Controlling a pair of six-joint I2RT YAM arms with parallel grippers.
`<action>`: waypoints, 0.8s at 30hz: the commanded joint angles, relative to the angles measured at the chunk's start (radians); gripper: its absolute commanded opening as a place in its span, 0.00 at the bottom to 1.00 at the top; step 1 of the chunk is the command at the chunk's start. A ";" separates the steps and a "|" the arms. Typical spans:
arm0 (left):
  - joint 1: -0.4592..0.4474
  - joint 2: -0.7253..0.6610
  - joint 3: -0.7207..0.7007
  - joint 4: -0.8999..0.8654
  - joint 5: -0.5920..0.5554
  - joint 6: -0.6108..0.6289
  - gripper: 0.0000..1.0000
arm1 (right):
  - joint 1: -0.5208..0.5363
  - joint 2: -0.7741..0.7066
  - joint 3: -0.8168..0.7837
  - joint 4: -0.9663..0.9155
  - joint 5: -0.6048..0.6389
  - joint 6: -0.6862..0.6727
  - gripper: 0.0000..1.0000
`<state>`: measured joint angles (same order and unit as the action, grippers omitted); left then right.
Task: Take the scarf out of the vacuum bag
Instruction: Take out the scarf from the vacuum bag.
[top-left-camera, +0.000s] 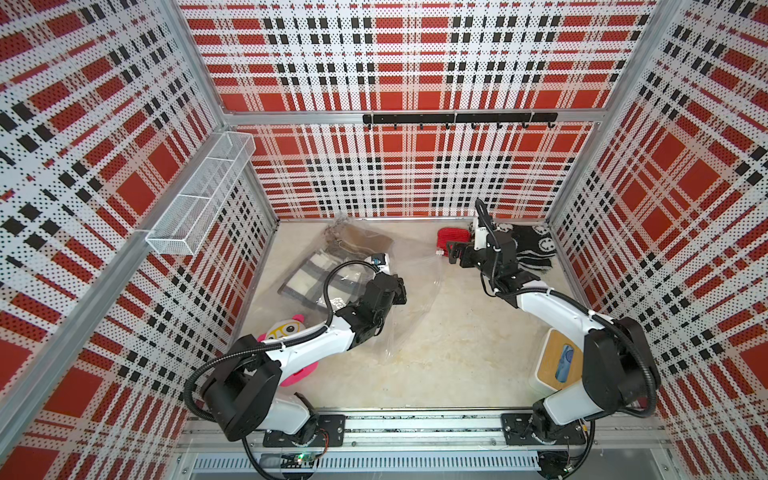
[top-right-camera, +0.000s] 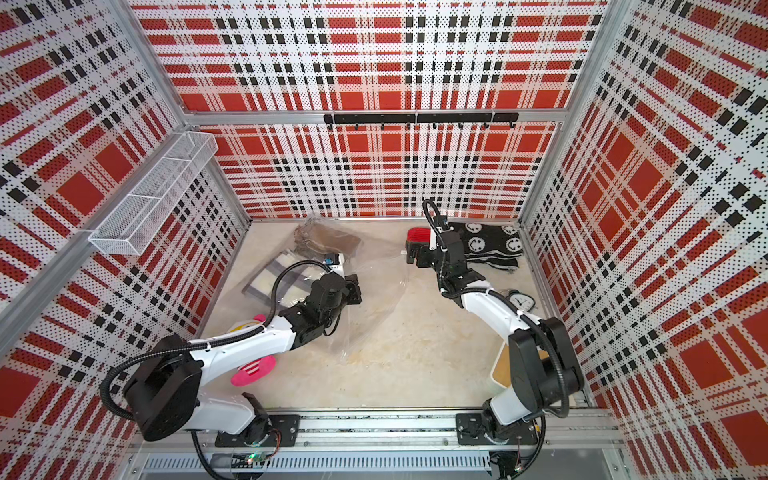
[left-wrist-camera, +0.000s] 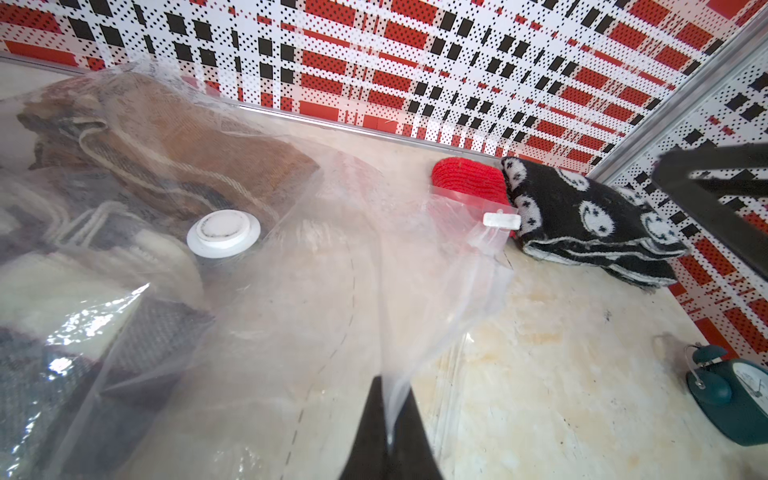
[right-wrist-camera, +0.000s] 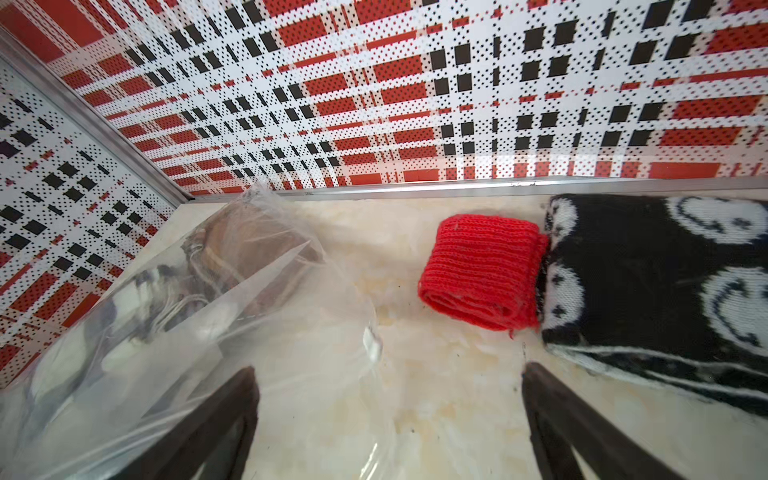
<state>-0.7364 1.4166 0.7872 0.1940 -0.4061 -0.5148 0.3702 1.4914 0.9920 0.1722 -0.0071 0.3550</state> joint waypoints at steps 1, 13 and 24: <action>-0.003 -0.013 0.013 0.011 -0.015 0.010 0.00 | -0.003 -0.070 -0.050 0.057 -0.042 -0.016 1.00; 0.000 -0.004 0.015 0.017 0.005 0.019 0.00 | 0.116 -0.113 -0.245 0.234 -0.270 0.119 1.00; 0.008 -0.015 0.009 0.018 0.016 0.018 0.00 | 0.269 0.170 -0.197 0.397 -0.166 0.234 1.00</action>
<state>-0.7341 1.4166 0.7872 0.1944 -0.3985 -0.5095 0.6163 1.6318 0.7547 0.4938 -0.2150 0.5514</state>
